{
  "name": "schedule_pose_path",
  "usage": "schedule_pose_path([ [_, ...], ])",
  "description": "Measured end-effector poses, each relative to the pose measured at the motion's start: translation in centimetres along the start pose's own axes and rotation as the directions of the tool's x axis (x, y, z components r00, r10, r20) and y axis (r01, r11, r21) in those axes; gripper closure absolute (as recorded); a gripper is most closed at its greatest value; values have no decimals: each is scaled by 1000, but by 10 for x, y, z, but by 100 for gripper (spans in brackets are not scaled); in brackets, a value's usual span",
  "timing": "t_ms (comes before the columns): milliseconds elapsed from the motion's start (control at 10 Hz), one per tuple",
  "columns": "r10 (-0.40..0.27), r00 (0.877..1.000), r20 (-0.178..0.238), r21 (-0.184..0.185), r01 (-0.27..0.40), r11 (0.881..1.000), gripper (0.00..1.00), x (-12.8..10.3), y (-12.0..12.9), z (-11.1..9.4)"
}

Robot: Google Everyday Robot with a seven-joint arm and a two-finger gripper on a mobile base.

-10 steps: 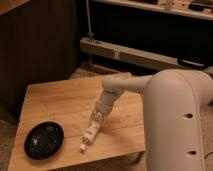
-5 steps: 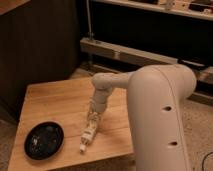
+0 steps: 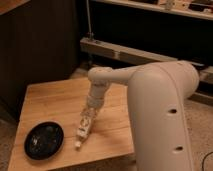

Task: Place the bottle in the ceramic bowl

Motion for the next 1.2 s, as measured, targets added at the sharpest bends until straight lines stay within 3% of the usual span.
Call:
schedule_pose_path([
  [200,-45,999,18,-67,47,997,100,15,14,-48],
  [500,-69,998,-7,-152,67,986,100,24,28,-84],
  [700,-102,993,-58,-219,87,972,100,18,43,-82],
  [900,-137,986,-94,-251,110,962,100,10,63,-67],
  [1200,-224,964,-142,-281,178,943,100,8,115,-46],
])
